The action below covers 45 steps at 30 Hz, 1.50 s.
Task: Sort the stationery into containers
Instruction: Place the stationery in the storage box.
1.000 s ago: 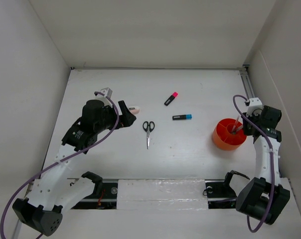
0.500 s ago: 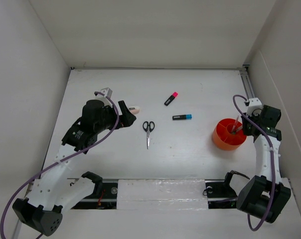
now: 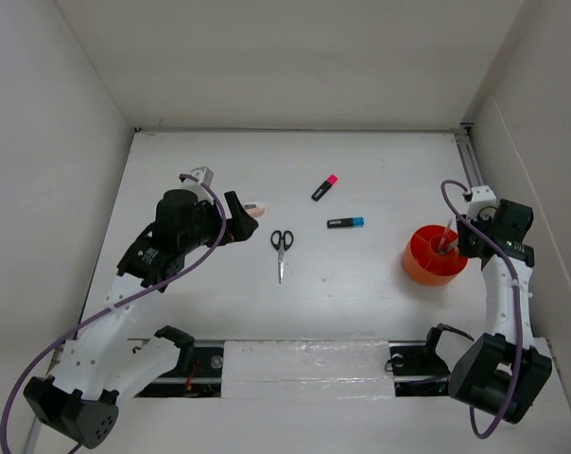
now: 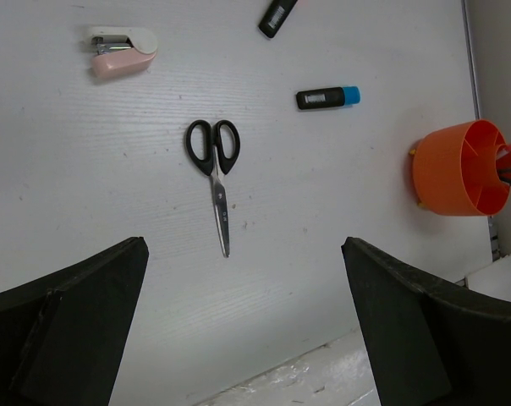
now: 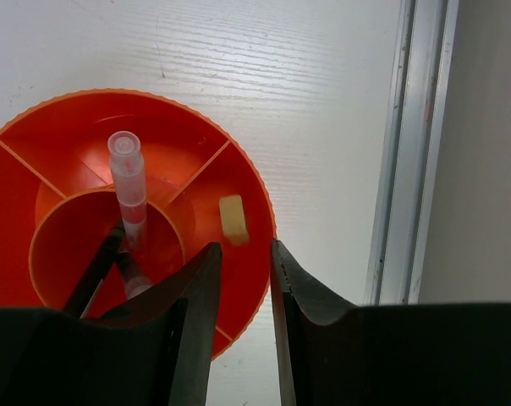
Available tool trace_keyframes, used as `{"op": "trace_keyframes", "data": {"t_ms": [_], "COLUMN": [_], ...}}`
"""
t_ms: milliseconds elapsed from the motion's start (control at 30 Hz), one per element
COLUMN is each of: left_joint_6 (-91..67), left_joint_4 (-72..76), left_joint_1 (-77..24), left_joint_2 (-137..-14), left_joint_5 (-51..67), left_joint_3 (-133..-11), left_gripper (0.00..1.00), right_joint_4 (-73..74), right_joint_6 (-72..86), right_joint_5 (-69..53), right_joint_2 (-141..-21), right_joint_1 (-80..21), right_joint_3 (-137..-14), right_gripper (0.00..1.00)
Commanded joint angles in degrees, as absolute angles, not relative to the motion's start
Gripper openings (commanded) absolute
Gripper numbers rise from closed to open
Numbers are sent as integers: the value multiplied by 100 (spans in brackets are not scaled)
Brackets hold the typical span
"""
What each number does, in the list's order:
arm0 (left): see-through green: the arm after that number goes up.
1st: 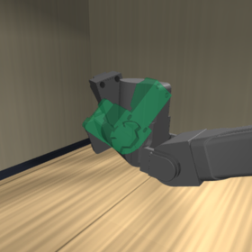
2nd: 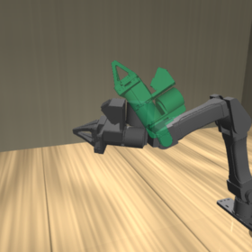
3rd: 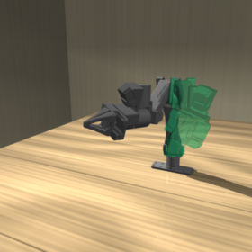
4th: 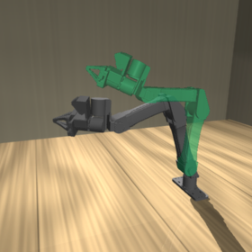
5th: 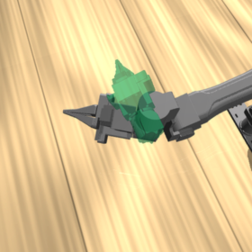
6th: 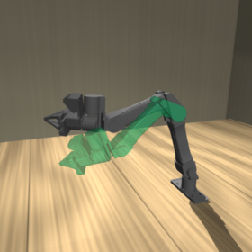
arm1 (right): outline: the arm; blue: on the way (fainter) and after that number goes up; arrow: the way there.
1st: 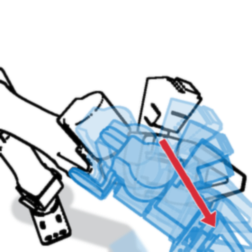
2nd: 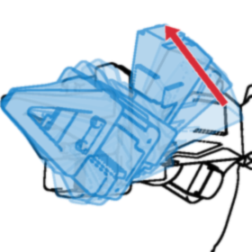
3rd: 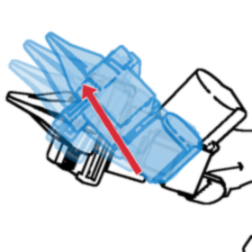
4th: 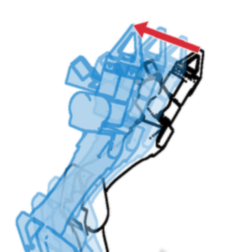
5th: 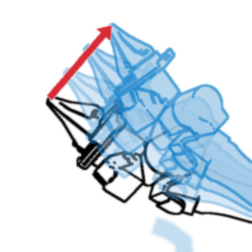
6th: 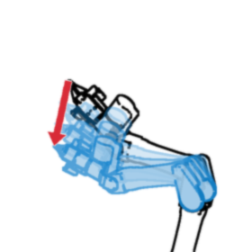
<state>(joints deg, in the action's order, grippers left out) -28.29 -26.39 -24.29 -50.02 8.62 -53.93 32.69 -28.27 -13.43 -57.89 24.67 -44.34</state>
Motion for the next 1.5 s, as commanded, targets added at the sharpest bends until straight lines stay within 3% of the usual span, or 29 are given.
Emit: {"op": "trace_keyframes", "data": {"t_ms": [0,667,867,1000,1033,1133,1267,1333,1400,1467], "left_joint_6": [-2725,-2725,-2725,-2777,-2777,-2839,-2944,-2997,-3128,-3277], "left_joint_4": [-2496,-2443,-2443,-2496,-2496,-2549,-2610,-2663,-2663,-2794], "left_joint_1": [-2417,-2417,-2417,-2417,-2417,-2417,-2417,-2417,-2417,-2417], "left_joint_2": [-4957,-5010,-5010,-5010,-5010,-5062,-5238,-5299,-5300,-5361], "left_joint_5": [923,976,914,625,624,432,-8,-149,-447,-736], "left_joint_3": [-5467,-5467,-5467,-5467,-5467,-5467,-5467,-5467,-5467,-5467], "left_gripper": [99,99,99,99,99,99,99,99,99,99], "right_joint_4": [3304,3042,2174,1304,1179,1458,2713,3214,3086,2666], "right_joint_6": [-2874,-3095,-2428,-1487,-1355,-1029,-361,-89,70,272], "right_joint_5": [-1582,-1020,-344,718,721,684,1537,1748,2135,2415], "right_joint_2": [-5836,-5589,-5897,-6108,-6178,-6669,-7758,-8189,-8191,-7972], "right_joint_1": [2435,2435,2435,2435,2435,1762,287,-322,-1227,-1773], "right_joint_3": [-4807,-4930,-5580,-6186,-6536,-7354,-9634,-10193,-10318,-10170], "right_gripper": [35,37,44,47,53,63,50,48,52,70]}}
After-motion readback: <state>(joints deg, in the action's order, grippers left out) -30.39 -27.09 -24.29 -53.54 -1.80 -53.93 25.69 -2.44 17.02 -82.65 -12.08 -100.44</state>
